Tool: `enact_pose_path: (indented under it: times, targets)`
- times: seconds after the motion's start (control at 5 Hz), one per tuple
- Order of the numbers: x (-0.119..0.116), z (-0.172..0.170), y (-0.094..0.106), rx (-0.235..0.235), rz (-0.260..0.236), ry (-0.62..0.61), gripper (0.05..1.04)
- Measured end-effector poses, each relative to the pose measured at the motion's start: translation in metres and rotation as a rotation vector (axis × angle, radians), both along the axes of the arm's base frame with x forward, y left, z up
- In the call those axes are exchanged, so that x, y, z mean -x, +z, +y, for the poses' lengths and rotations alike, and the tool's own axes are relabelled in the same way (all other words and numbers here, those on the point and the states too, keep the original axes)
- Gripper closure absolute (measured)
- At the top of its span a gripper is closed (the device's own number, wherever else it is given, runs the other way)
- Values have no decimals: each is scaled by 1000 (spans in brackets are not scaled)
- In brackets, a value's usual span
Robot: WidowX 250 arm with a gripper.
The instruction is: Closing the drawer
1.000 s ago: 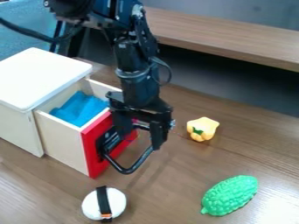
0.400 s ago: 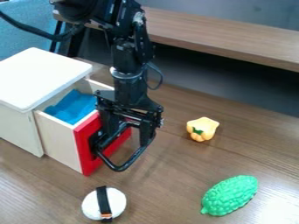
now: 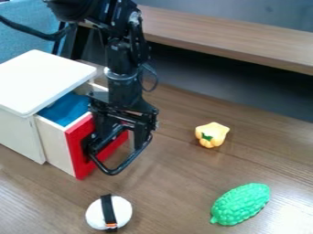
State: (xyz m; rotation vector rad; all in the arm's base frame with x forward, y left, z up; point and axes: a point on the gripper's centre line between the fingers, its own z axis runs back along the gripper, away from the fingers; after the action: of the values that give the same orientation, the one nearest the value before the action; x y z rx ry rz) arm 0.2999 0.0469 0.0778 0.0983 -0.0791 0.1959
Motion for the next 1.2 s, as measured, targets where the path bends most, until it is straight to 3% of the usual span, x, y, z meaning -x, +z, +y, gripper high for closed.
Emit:
enact_pose_path:
  times: [0.2,0.4,1.0,1.2]
  targets:
    - [1,9,1,-30,5,8,84]
    - [2,20,2,-91,6,12,84]
    - [7,43,3,-314,43,9,84]
    - [7,49,-3,-320,53,8,84]
